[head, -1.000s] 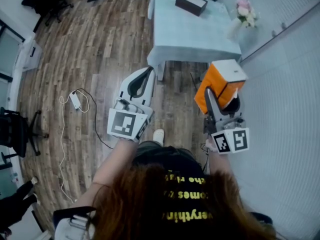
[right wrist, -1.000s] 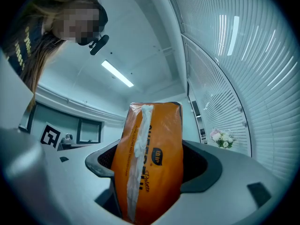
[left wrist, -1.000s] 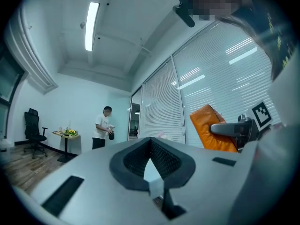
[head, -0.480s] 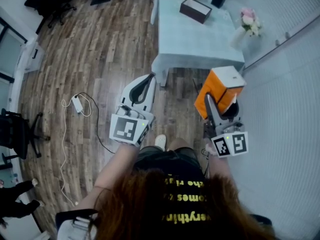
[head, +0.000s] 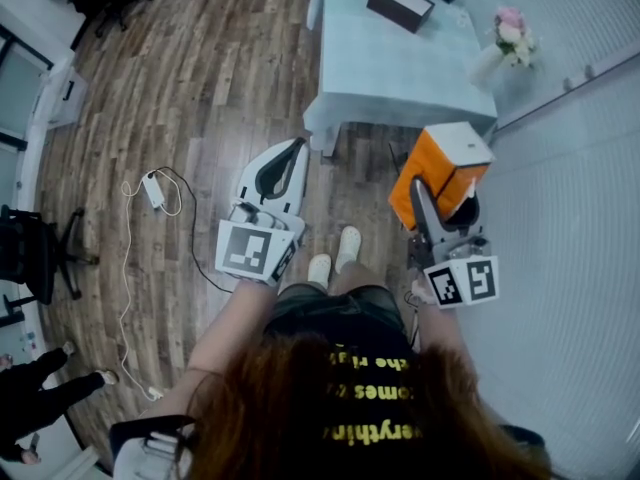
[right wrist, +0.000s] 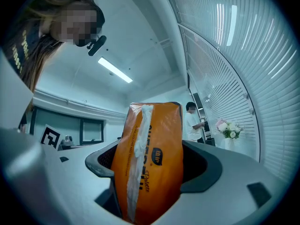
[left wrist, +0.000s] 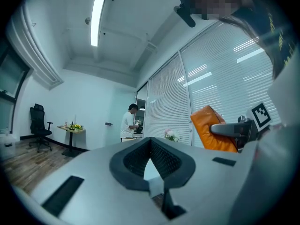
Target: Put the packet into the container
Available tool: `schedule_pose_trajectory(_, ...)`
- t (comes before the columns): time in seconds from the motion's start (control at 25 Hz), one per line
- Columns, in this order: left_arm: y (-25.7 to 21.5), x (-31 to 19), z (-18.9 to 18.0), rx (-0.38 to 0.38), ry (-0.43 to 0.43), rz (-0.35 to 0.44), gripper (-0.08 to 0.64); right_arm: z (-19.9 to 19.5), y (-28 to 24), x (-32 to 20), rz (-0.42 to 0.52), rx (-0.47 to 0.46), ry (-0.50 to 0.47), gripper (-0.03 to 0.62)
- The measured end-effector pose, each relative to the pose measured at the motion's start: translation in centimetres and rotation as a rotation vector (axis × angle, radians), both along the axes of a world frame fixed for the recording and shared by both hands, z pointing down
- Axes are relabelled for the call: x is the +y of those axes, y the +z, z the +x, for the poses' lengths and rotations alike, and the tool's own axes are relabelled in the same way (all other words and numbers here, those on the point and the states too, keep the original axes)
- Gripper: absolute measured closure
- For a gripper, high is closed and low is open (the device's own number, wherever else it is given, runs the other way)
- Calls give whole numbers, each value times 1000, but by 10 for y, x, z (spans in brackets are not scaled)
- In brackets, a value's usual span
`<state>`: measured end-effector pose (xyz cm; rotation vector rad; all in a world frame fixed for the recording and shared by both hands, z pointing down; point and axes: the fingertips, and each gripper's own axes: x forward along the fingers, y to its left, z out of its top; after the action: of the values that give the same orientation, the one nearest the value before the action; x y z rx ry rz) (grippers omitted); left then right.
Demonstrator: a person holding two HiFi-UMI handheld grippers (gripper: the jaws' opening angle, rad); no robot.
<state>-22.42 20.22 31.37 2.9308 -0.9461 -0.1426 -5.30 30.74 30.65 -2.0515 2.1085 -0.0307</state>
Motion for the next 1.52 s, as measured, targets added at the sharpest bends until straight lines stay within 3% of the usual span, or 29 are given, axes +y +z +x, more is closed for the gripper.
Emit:
schedule_pose_trajectory(0.36, -20, -7, 11, -14, -11, 19, 561, 11, -19, -11, 27, -8, -27, 219)
schedule_pose_trajectory(0.52, -17, -14, 42, -14, 0, 32, 561, 41, -18, -25, 41, -10, -50, 219)
schedule_pose_trajectory(0.68, -34, -25, 47, -3, -11, 51, 561, 42, -38, -40, 62, 4, -77, 219)
schedule_pose_trajectory(0.92, -27, -39, 113, -22, -18, 84, 561, 95, -30, -63, 87, 13, -119, 219)
schedule_pose_trajectory(1.52, -17, -63, 169, -53, -7, 71, 561, 142, -15, -95, 72, 14, -135, 219)
